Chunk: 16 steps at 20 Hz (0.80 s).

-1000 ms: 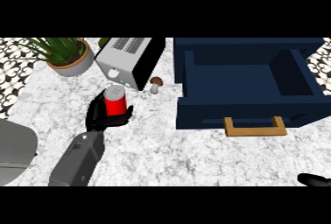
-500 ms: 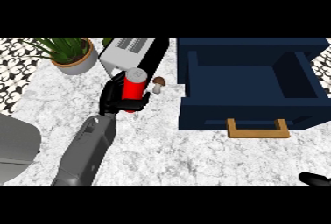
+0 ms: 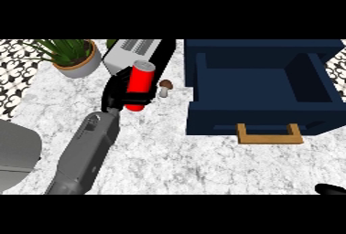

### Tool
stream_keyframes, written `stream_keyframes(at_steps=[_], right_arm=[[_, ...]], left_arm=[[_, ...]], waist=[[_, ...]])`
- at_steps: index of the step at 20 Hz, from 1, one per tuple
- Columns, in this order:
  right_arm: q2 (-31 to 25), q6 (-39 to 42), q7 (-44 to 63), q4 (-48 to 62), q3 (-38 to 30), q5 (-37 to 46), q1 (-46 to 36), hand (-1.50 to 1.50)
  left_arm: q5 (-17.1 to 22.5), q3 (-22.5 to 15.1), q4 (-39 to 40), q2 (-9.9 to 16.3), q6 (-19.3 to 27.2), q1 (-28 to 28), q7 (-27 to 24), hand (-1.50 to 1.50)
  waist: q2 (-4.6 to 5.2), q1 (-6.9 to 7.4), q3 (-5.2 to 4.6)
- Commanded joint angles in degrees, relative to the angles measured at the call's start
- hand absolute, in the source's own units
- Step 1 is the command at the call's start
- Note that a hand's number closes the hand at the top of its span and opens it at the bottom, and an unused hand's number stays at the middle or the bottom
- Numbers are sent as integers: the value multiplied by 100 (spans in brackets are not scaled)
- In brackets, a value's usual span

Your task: Pick up the can, place it into the drawer and close the drawer

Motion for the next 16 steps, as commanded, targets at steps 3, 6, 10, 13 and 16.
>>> stream_keyframes(at_steps=[3,6,10,13,16], right_arm=[[9,56,46,-14,144,61,21,-150],[14,-3,-20,158,137,98,-140,-150],[6,1,41,30,167,28,-197,-150],[92,11,52,85,322,31,-229,-150],[7,44,65,157,332,49,-348,-150]], left_arm=[[21,-222,-811,-359,186,-1452,470,150],[-106,-264,-773,-355,321,-1611,602,150],[-168,-290,-854,-308,372,-1720,985,150],[-274,-353,-785,-345,581,-1830,1238,150],[-344,-367,-803,-342,670,-1966,1511,150]], waist=[[-141,-204,30],[-88,-277,27],[-142,-363,24],[-115,-500,23],[-111,-598,23]])
